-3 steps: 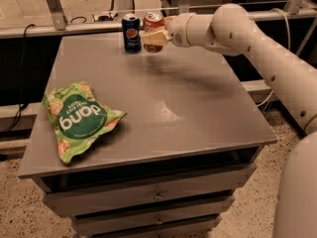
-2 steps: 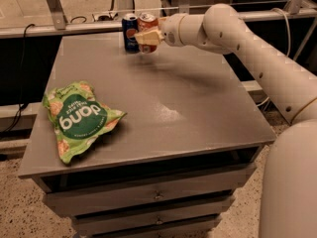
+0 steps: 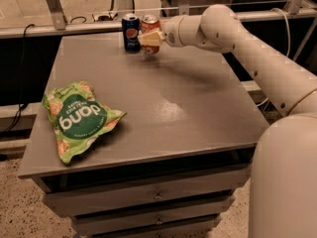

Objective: Move coke can near pepsi can

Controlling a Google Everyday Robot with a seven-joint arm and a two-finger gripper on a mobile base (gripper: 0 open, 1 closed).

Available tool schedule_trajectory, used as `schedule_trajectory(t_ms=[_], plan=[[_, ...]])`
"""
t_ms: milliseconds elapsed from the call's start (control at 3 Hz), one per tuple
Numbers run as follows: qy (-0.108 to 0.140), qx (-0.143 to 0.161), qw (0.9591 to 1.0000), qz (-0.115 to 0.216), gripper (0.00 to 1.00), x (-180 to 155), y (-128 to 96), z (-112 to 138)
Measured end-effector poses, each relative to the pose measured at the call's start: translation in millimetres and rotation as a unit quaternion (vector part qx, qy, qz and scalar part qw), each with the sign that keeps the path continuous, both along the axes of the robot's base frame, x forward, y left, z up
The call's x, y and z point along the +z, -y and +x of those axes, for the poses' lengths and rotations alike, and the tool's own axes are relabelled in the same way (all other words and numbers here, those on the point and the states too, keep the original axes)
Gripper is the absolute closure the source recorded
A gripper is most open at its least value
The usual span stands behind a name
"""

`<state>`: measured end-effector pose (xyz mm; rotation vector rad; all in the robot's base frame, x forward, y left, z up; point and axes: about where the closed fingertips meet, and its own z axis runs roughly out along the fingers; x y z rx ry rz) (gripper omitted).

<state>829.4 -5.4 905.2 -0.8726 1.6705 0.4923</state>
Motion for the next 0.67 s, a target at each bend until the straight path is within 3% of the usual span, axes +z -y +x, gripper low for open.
schedule_trajectory(t_ms=[667], plan=[[-0.015, -0.005, 0.9999, 0.004, 0.14, -9.2, -2.8, 4.8]])
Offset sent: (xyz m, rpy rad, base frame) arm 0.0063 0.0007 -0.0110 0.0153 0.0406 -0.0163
